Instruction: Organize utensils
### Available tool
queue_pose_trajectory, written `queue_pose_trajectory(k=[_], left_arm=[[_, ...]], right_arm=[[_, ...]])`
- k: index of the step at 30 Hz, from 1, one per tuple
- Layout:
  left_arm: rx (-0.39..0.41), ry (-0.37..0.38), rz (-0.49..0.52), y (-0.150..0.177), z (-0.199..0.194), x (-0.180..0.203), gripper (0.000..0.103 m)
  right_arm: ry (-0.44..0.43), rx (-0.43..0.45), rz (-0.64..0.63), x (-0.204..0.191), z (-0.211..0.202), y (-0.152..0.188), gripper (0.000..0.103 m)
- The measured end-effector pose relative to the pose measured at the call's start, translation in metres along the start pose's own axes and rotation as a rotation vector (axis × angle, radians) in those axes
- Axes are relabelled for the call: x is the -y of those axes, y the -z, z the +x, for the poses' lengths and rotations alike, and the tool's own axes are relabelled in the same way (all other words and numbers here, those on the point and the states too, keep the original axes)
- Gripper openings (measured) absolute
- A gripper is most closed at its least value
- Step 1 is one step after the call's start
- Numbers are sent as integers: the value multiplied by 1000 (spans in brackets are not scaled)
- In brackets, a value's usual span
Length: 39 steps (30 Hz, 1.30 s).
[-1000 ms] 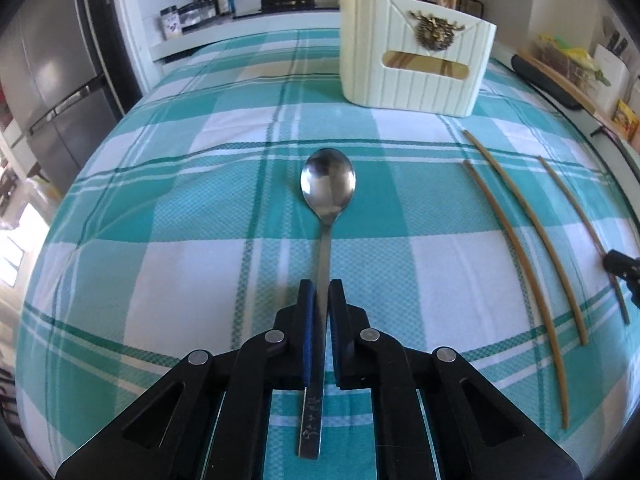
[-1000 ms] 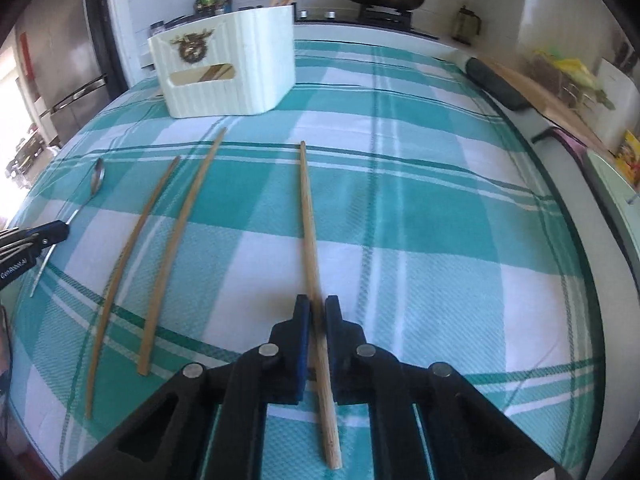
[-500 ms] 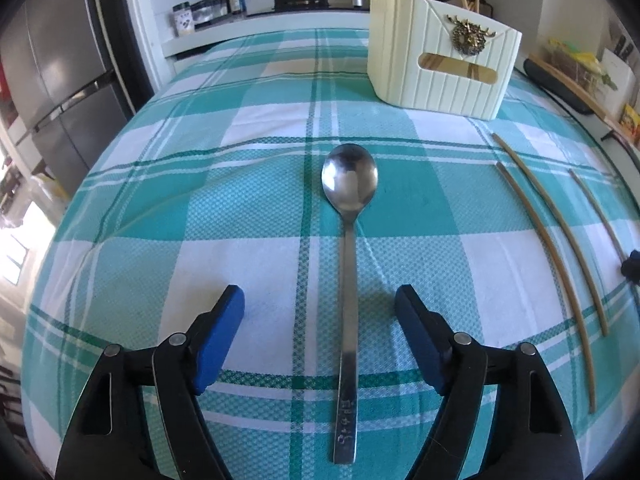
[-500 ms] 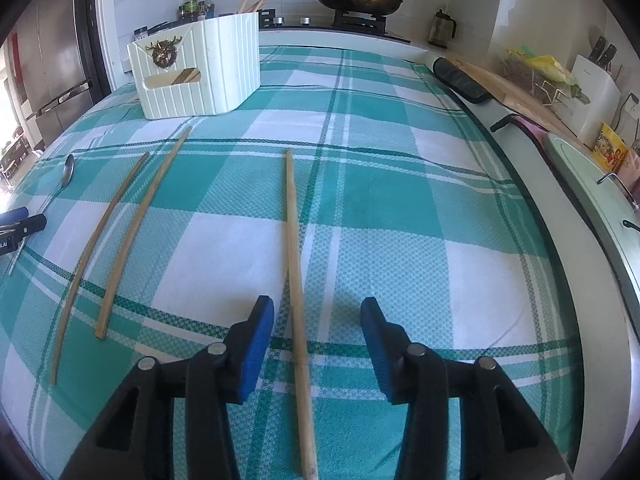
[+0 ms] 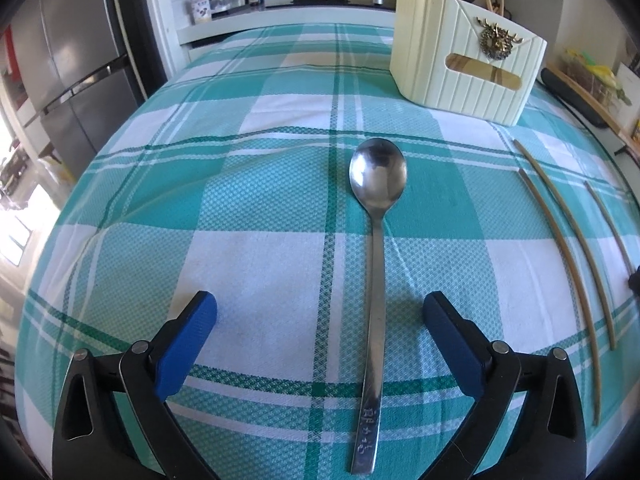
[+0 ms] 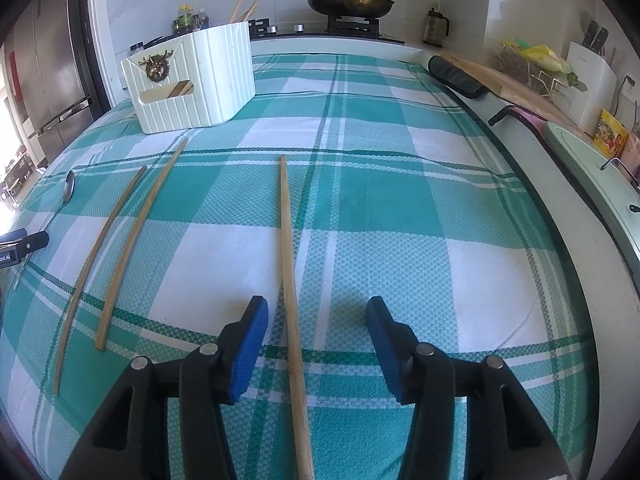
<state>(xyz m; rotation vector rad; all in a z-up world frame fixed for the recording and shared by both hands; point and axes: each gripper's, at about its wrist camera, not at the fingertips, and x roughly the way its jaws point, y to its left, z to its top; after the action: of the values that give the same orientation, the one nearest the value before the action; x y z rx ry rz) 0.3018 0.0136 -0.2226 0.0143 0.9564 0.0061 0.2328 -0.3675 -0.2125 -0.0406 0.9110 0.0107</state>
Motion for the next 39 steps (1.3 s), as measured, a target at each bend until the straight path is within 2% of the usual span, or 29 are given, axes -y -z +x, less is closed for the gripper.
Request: queue_pose_trajectory(k=[8,12,17,24,28,33,34,36,37,38,39], left_arm=[[-6,10,5,0,0,-1,102],[-54,62,79,-3,0,-4,103],[-139,85,136,-11,2,-13,102],[-170,93,173,-26,12,2,102],[-172,95,185,-42,20,14,95],[-174,92,134,-65,34,18,84],[-167,86,132,-68,35,19,79],[-148,102,132,-73,36,22,65],[-138,108,134,-75,36,23,48],[-127,116,136,-77,36,24,36],[-122,113,141,-79,37,26,36]], right_arm=[[3,3,0,0,0,0,53],[-19,-13,-3,1,0,0,56],[-51,-132,-68,5,-3,-6,56],[-97,-251,-161,0,13,-30,56],[-99,-265,-184,-10,30,-51,56],[-101,-262,-183,-22,52,-78,56],[-100,-256,-179,-23,55,-83,55],[-101,-248,-160,-25,61,-92,43],[-104,-246,-144,-25,63,-96,28],[-103,-246,-127,-24,65,-100,12],[-103,-248,-113,-22,67,-103,6]])
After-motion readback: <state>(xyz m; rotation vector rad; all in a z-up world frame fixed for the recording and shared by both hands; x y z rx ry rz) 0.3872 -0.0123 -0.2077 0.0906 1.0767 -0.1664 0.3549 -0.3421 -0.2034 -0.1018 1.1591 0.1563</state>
